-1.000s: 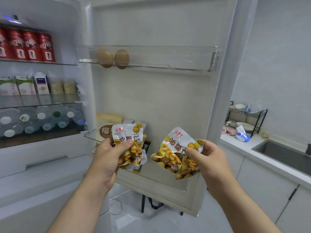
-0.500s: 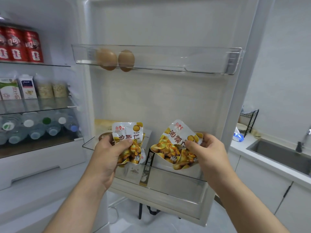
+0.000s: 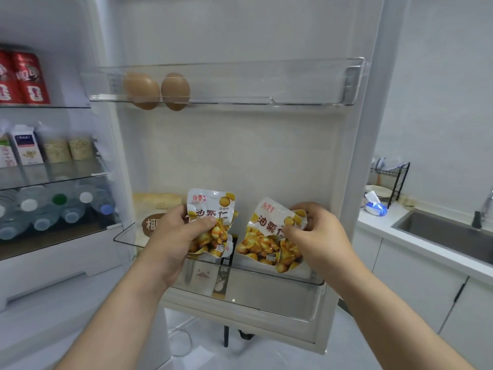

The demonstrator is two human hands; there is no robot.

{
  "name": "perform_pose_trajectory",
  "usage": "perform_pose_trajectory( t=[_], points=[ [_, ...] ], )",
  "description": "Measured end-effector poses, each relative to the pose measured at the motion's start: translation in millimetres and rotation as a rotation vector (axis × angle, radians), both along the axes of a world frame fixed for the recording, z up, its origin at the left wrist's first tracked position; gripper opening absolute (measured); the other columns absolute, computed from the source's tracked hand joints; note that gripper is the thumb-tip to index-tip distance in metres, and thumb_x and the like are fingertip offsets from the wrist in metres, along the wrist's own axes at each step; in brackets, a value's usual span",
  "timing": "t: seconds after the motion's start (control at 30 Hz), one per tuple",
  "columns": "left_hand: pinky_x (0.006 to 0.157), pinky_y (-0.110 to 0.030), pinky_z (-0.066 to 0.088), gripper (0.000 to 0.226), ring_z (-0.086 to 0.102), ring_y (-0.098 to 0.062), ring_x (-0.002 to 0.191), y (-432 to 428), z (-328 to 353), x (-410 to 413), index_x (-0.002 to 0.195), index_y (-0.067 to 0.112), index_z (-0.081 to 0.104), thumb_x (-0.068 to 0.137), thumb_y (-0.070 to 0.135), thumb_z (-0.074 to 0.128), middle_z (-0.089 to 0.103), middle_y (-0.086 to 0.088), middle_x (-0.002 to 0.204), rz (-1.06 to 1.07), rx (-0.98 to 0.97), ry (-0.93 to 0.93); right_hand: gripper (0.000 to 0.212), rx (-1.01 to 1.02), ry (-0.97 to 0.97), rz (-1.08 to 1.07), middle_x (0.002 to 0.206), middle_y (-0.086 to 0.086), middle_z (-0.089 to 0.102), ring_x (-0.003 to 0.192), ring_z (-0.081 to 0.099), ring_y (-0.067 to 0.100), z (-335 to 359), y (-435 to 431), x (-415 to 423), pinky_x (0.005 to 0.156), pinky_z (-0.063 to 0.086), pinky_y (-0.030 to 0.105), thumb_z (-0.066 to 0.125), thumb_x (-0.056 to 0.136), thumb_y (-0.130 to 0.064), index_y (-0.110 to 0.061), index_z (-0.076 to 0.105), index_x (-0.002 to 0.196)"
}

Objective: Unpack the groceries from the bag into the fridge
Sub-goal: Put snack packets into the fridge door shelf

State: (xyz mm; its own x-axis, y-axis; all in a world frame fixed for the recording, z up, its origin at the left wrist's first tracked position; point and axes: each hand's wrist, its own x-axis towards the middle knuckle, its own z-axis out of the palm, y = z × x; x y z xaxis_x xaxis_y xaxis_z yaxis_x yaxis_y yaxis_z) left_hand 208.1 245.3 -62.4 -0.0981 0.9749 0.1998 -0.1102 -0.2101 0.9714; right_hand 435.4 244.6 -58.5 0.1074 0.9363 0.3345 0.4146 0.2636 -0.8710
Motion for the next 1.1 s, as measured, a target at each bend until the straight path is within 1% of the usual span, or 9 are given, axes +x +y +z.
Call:
perform_pose_trajectory(
  t=[0.2, 0.37, 0.47, 0.53, 0.6, 0.63, 0.7, 0.9, 1.1],
  points=[
    [0.056, -0.030, 0.057, 0.018, 0.074, -0.027, 0.074, 13.5, 1.7, -4.5, 0.103, 0.007, 0.064, 0.087, 0.000, 0.062, 0.076, -0.013, 0.091, -0.115, 0.021, -0.031, 0.029, -0.065, -0.152, -0.018, 0.094, -0.013, 0.064, 0.079, 0.063, 0.000, 0.3, 3.3, -1.2, 0.047, 0.046, 0.009, 0.064, 0.086, -0.014, -0.029, 0.060, 0.110],
    [0.060, -0.030, 0.058, 0.018, 0.074, -0.025, 0.077, 23.7, 0.0, -14.3, 0.102, 0.008, 0.065, 0.086, 0.002, 0.062, 0.076, -0.011, 0.091, -0.220, 0.007, -0.049, 0.026, -0.205, -0.203, -0.032, 0.090, -0.011, 0.066, 0.075, 0.064, 0.003, -1.7, 8.8, -11.3, 0.049, 0.051, 0.015, 0.064, 0.087, -0.015, -0.030, 0.060, 0.108],
    [0.063, -0.029, 0.059, 0.017, 0.074, -0.024, 0.080, 29.7, -0.5, -22.3, 0.101, 0.009, 0.067, 0.086, 0.003, 0.062, 0.076, -0.010, 0.092, -0.277, 0.007, -0.049, 0.027, -0.316, -0.251, -0.044, 0.090, -0.009, 0.067, 0.076, 0.065, 0.006, -0.2, 13.8, -17.2, 0.050, 0.049, 0.017, 0.069, 0.085, -0.016, -0.030, 0.061, 0.107],
    [0.062, -0.029, 0.059, 0.018, 0.074, -0.025, 0.083, 33.2, -0.4, -26.5, 0.102, 0.008, 0.067, 0.086, 0.003, 0.062, 0.076, -0.010, 0.094, -0.307, 0.004, -0.055, 0.025, -0.393, -0.271, -0.055, 0.089, -0.006, 0.069, 0.077, 0.066, 0.009, 0.4, 19.0, -21.4, 0.055, 0.052, 0.021, 0.072, 0.083, -0.017, -0.028, 0.063, 0.103],
    [0.059, -0.028, 0.058, 0.018, 0.074, -0.025, 0.081, 35.6, -1.0, -29.4, 0.102, 0.008, 0.067, 0.085, 0.003, 0.062, 0.076, -0.011, 0.094, -0.329, -0.002, -0.065, 0.020, -0.457, -0.270, -0.058, 0.089, 0.000, 0.072, 0.082, 0.069, 0.017, -1.5, 24.6, -26.4, 0.071, 0.060, 0.032, 0.075, 0.079, -0.016, -0.024, 0.066, 0.095],
    [0.057, -0.028, 0.057, 0.017, 0.074, -0.024, 0.079, 36.5, -1.3, -30.3, 0.101, 0.008, 0.067, 0.085, 0.003, 0.062, 0.076, -0.011, 0.092, -0.338, -0.008, -0.071, 0.019, -0.495, -0.249, -0.052, 0.091, 0.003, 0.073, 0.086, 0.070, 0.021, -2.9, 26.9, -29.3, 0.079, 0.061, 0.038, 0.077, 0.078, -0.014, -0.022, 0.067, 0.093],
    [0.056, -0.027, 0.056, 0.016, 0.074, -0.022, 0.075, 37.6, -2.1, -31.8, 0.100, 0.007, 0.067, 0.086, 0.002, 0.062, 0.076, -0.010, 0.090, -0.359, -0.025, -0.080, 0.017, -0.581, -0.231, -0.041, 0.094, 0.007, 0.074, 0.090, 0.071, 0.025, -6.0, 29.2, -34.8, 0.085, 0.059, 0.044, 0.077, 0.079, -0.011, -0.016, 0.068, 0.093],
    [0.056, -0.029, 0.057, 0.018, 0.074, -0.024, 0.077, 41.3, -5.3, -37.1, 0.101, 0.006, 0.066, 0.083, 0.001, 0.063, 0.076, -0.011, 0.090, -0.396, -0.041, -0.149, 0.022, -0.740, -0.429, -0.052, 0.103, 0.007, 0.071, 0.096, 0.068, 0.024, -9.4, 32.8, -43.3, 0.088, 0.058, 0.044, 0.075, 0.082, -0.018, -0.016, 0.068, 0.103],
    [0.055, -0.029, 0.056, 0.026, 0.074, -0.024, 0.076, 45.4, -5.5, -38.1, 0.105, 0.004, 0.065, 0.079, 0.005, 0.065, 0.076, -0.012, 0.092, -0.425, -0.053, -0.152, 0.039, -0.744, -0.607, -0.123, 0.114, 0.006, 0.066, 0.104, 0.061, 0.026, -12.0, 34.0, -49.6, 0.091, 0.056, 0.039, 0.077, 0.081, -0.026, -0.012, 0.067, 0.116]
  ],
)
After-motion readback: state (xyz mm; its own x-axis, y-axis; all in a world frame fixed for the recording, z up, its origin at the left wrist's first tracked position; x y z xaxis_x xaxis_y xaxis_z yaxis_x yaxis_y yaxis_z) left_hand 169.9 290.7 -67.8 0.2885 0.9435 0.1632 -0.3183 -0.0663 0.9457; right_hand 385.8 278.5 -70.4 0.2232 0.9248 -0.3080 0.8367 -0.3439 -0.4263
